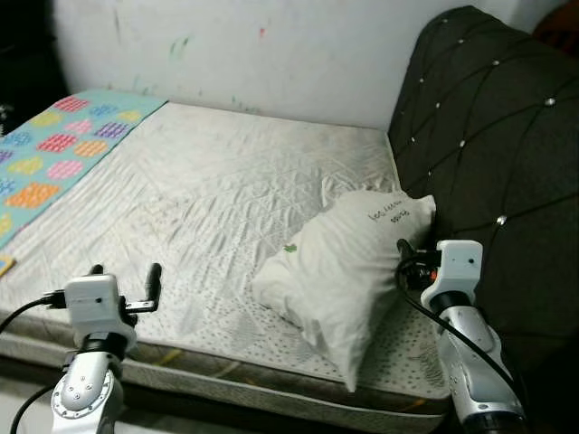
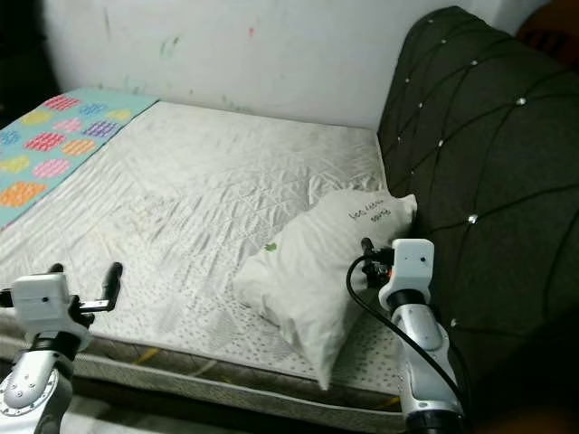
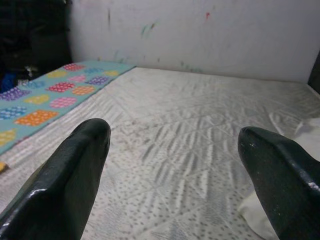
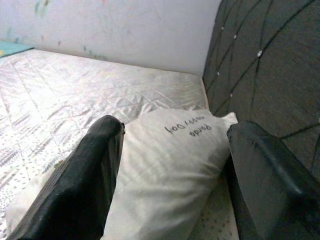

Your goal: Clean up the room

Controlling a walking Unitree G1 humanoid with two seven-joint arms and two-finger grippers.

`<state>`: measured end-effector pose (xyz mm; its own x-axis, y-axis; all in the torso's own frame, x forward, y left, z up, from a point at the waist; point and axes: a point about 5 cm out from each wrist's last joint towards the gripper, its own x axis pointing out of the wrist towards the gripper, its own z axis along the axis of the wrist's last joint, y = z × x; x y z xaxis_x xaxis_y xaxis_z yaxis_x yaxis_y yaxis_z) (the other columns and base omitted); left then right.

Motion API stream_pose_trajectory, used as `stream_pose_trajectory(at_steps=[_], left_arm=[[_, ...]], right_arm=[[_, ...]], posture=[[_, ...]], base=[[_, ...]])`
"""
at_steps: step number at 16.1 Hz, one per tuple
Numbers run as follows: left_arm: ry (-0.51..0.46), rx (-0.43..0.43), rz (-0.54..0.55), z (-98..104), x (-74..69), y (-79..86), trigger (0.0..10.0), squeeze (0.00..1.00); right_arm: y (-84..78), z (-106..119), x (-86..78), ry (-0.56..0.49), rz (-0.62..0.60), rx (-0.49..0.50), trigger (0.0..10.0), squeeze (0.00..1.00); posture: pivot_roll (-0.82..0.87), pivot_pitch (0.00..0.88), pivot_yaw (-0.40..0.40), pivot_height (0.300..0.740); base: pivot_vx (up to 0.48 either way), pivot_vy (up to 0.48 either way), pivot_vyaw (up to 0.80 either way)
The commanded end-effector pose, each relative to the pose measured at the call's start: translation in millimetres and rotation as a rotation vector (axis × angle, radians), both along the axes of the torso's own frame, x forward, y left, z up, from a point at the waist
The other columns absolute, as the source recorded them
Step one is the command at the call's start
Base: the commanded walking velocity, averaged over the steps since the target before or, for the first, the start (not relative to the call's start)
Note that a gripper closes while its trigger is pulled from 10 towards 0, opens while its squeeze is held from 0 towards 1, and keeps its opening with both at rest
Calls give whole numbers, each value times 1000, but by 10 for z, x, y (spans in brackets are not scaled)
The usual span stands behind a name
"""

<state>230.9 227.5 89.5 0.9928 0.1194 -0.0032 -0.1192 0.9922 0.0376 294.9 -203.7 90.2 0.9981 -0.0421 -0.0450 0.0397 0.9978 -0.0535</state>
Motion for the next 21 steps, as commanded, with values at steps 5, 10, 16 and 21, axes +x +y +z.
stream_pose_trajectory(at_steps=[5, 10, 16, 21], left_arm=[[139, -238, -118, -170, 935, -696, 10000, 0], [98, -182, -222, -112, 699, -711, 10000, 0], [138, -166, -176, -165, 738, -688, 10000, 0], [152, -199, -146, -209, 733, -667, 10000, 0]], right_arm=[[715, -57, 405, 51, 177, 35, 10000, 0], [603, -35, 276, 18, 192, 45, 10000, 0], [703, -24, 313, 19, 220, 64, 10000, 0], [788, -56, 238, 3, 283, -3, 10000, 0]], posture=[[4, 114, -6, 740], [26, 90, -14, 740], [25, 113, 21, 740], [22, 108, 28, 740]], base=[[0, 0, 0], [0, 0, 0], [0, 0, -400], [0, 0, 0]])
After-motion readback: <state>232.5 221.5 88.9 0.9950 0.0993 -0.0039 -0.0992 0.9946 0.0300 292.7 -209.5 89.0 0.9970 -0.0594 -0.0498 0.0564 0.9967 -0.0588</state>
